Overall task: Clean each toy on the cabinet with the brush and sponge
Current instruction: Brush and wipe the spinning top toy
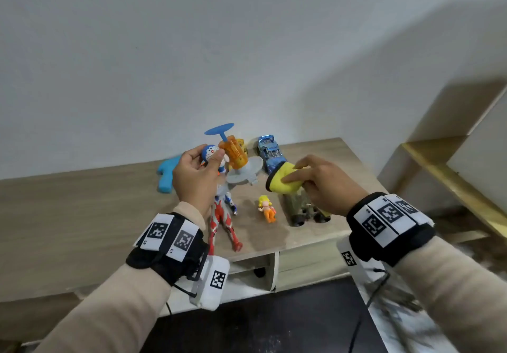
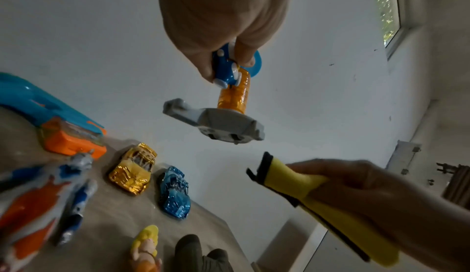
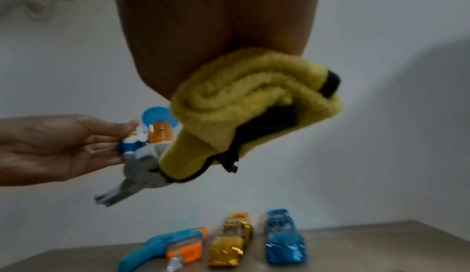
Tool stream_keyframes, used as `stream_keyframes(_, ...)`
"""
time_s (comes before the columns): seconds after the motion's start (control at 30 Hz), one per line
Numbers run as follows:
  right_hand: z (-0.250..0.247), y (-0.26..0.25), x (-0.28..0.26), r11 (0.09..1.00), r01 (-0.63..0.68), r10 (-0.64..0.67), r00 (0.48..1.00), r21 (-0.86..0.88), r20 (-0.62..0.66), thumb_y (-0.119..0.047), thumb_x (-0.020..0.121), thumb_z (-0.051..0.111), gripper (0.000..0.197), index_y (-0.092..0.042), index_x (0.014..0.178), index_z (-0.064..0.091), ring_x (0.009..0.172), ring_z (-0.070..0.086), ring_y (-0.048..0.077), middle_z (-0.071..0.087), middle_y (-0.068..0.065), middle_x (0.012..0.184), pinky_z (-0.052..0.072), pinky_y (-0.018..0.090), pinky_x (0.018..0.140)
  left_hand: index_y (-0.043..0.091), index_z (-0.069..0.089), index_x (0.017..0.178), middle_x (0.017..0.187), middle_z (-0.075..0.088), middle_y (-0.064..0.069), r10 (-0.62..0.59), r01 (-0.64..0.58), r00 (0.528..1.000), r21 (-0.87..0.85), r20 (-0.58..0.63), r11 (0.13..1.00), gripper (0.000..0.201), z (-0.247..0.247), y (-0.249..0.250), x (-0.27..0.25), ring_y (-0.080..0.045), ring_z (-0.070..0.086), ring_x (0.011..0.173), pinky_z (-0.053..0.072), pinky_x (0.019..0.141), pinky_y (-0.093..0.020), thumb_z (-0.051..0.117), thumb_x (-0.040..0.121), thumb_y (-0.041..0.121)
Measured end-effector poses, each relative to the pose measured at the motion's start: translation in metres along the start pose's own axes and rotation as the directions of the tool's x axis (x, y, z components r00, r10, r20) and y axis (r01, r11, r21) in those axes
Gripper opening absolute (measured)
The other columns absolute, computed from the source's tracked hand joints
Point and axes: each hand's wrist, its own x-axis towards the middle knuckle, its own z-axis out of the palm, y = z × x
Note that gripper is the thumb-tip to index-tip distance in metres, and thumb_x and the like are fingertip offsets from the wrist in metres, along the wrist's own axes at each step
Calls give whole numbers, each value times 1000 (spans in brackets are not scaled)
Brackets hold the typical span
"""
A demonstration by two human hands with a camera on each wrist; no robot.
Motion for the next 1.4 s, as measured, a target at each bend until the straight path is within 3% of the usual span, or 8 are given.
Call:
stream_keyframes(0.23,-11,143,-12,868,-496,493,867,-23,-74,-10,90,47,39,-21,125,57,114,52,34,57,18,126,36,29,94,17,60,103,103,69,-3,-14,16,997,-22,73,1000,24,82,-26,-15,-6,67,88,54,75,-16,72,82,11)
stream_keyframes(0.37,5,205,-12,812,-584,583,807,27,-93,-5,89,44,41,-15,127,55,113,52,37,57,22,124,36,34,94,22,61,98,100,70,0,-36,34,997,28,72,999,22,120,-46,-21,-4,68,87,54,74,-18,73,81,15)
stream_keyframes(0.67,67,274,-3,896,-436,442,894,-88,69,-16,92,49,42,-12,134,46,126,36,39,32,20,147,21,35,107,21,60,104,103,69,1,-64,61,998,102,26,993,27,160,-75,-25,-1,67,90,53,76,-15,71,82,12)
stream_keyframes(0.8,75,282,0,892,-425,445,883,-152,147,-23,96,40,51,-14,144,24,138,21,32,16,17,154,8,32,111,14,60,111,108,69,-5,-70,68,998,112,11,991,31,160,-78,-25,-9,68,96,55,82,-22,70,83,11)
stream_keyframes(0.97,75,283,4,889,-427,451,876,-163,168,-26,95,42,53,-14,144,24,138,20,34,16,17,154,10,33,111,12,58,110,106,68,-6,-69,68,998,98,10,993,29,146,-76,-22,-4,67,87,53,76,-17,68,83,6)
stream_keyframes(1.1,73,272,1,895,-411,428,901,-172,72,-26,88,53,54,-13,138,37,132,31,37,29,21,147,27,44,109,17,60,105,101,69,0,-49,50,999,79,-19,996,26,116,-67,-16,0,67,83,53,74,-16,69,83,6)
stream_keyframes(1.23,72,234,-17,960,-269,246,942,-78,-230,-6,77,65,42,0,118,59,110,52,51,50,34,125,45,57,90,7,60,112,105,69,-6,-27,29,998,41,-48,999,28,66,-57,-6,-5,68,87,54,83,-21,67,85,5)
stream_keyframes(1.4,82,158,-62,987,-157,151,920,13,-362,-20,82,48,38,-4,113,62,108,52,34,55,23,120,42,36,91,19,59,99,100,66,0,17,-15,999,36,-45,999,23,-19,-53,12,7,66,76,52,75,-12,63,86,-1)
